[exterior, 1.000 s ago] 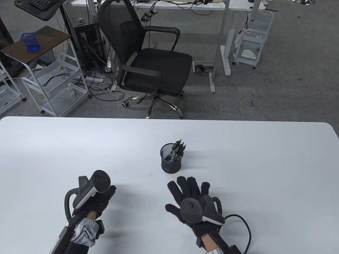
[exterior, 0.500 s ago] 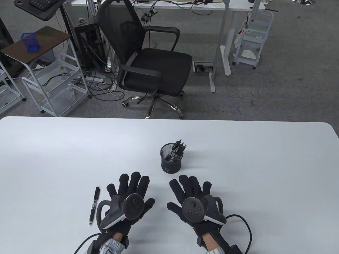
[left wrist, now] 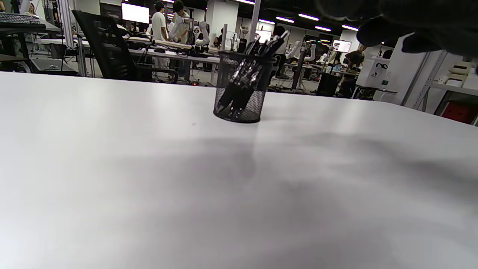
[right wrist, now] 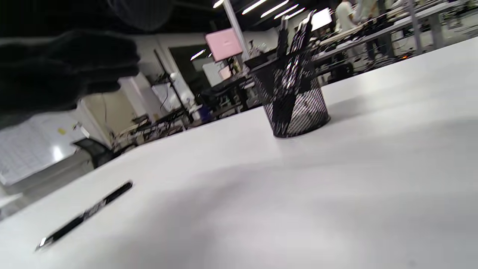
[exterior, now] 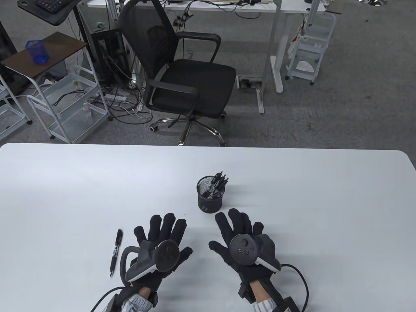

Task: Press to open click pens

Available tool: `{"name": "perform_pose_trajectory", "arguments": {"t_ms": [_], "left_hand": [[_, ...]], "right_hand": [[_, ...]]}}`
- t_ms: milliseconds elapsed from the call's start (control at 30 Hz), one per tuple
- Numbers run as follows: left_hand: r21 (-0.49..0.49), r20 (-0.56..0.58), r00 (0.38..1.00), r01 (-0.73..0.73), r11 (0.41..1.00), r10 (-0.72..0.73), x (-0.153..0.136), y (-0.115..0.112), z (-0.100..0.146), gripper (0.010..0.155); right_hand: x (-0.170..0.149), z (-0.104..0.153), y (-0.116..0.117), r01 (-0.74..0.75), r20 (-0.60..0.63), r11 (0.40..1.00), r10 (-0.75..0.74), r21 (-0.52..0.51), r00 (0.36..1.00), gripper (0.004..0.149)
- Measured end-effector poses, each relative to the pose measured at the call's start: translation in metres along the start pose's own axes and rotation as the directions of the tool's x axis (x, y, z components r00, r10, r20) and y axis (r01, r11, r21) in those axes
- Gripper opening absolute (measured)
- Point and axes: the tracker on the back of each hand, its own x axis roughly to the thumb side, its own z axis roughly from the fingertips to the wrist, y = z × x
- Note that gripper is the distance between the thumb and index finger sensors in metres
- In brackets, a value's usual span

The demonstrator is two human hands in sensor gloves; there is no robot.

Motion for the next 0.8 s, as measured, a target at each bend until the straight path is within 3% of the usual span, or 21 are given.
{"name": "perform_pose_trajectory", "arguments": {"t_ms": [233,500,800], "left_hand": [[0.028,-0.008,1.000,-0.022,0.999,0.022,-0.004,0.003,0.006,0.074],[0.043,-0.003,0.999,-0.044,0.998,0.044,-0.005,0.007,0.010,0.073],[0.034,0.001,0.999,-0.041,0.999,0.041,-0.004,0.006,0.009,0.073]], "right_hand": [[-0.024,-0.037,-0.022,0.198,-0.157,0.953,-0.236,-0.227,0.959,0.072],[-0.041,-0.074,-0.005,0.375,-0.218,0.904,-0.416,-0.208,0.883,0.071],[-0.053,-0.091,0.010,0.376,-0.258,0.904,-0.420,-0.203,0.870,0.062]]}}
